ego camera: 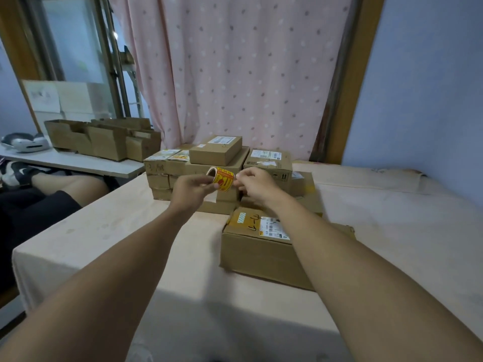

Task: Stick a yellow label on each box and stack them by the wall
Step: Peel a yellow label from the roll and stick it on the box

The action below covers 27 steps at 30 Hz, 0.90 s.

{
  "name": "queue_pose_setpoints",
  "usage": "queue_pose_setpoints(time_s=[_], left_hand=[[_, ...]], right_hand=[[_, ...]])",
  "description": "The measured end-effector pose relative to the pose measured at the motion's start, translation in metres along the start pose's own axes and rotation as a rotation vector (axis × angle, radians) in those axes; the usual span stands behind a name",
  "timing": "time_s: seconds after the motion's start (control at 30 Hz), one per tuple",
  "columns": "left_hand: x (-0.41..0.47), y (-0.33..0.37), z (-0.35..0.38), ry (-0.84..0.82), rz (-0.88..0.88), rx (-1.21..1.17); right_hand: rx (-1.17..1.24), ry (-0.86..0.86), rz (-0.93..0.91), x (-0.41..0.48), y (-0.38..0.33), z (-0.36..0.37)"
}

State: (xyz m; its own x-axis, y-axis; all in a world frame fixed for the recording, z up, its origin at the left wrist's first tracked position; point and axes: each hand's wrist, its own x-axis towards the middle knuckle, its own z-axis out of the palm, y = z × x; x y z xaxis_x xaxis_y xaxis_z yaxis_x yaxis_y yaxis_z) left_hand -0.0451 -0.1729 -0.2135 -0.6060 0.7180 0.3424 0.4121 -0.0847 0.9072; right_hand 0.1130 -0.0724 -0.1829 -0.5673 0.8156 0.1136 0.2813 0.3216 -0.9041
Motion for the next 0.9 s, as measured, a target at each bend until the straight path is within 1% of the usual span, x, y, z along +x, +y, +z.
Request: queue_pose_setpoints(time_s=[0.07, 0.13, 0.23, 0.3, 0.4, 0.43, 0.47, 0.5, 0.57, 0.6, 0.63, 0.7, 0.73, 0.8, 0.9], left_hand=[[0.0, 0.016, 0.012, -0.033, 0.041, -0.026], [0.001, 0.029, 0.024, -0.068, 0.084, -0.035], [-0.003, 0.048, 0.043, -0.12, 0.169, -0.003], [-0.006, 0.057, 0.059, -0.146, 0.277, 0.077], [-0.016, 0.072, 0.079, -0.15, 0.434, 0.273], [-0.019, 0.077, 0.083, -0.149, 0.459, 0.318], [-0.021, 0.081, 0.086, -0.18, 0.453, 0.325], [-0.021, 0.082, 0.087, -0.253, 0.422, 0.296], [-0.021, 0.087, 0.088, -0.45, 0.272, 0.13], [-0.02, 0.091, 0.091, -0.493, 0.167, 0.021], [-0.02, 0.093, 0.095, -0.488, 0.062, -0.082], [-0.021, 0.102, 0.106, -0.378, -0.103, -0.22], [-0.021, 0.106, 0.111, -0.319, -0.148, -0.262], [-0.023, 0.11, 0.118, -0.259, -0.164, -0.328], [-0.027, 0.105, 0.121, -0.264, -0.095, -0.35]], right_hand=[[0.171, 0.095, 0.045, -0.005, -0.005, -0.013], [0.273, 0.169, 0.073, -0.008, -0.004, -0.028], [0.363, 0.155, 0.155, -0.01, 0.0, -0.045], [0.461, 0.176, 0.171, -0.011, 0.005, -0.055], [0.674, 0.264, 0.116, -0.015, 0.011, -0.074], [0.71, 0.273, 0.104, -0.019, 0.012, -0.08], [0.735, 0.271, 0.089, -0.023, 0.012, -0.085], [0.727, 0.272, 0.074, -0.026, 0.014, -0.089], [0.669, 0.285, 0.046, -0.031, 0.019, -0.095], [0.635, 0.293, 0.031, -0.034, 0.021, -0.098], [0.596, 0.297, 0.013, -0.036, 0.023, -0.101], [0.521, 0.295, -0.03, -0.042, 0.023, -0.104], [0.493, 0.289, -0.052, -0.044, 0.023, -0.105], [0.463, 0.278, -0.064, -0.047, 0.023, -0.105], [0.441, 0.261, -0.03, -0.048, 0.023, -0.108]])
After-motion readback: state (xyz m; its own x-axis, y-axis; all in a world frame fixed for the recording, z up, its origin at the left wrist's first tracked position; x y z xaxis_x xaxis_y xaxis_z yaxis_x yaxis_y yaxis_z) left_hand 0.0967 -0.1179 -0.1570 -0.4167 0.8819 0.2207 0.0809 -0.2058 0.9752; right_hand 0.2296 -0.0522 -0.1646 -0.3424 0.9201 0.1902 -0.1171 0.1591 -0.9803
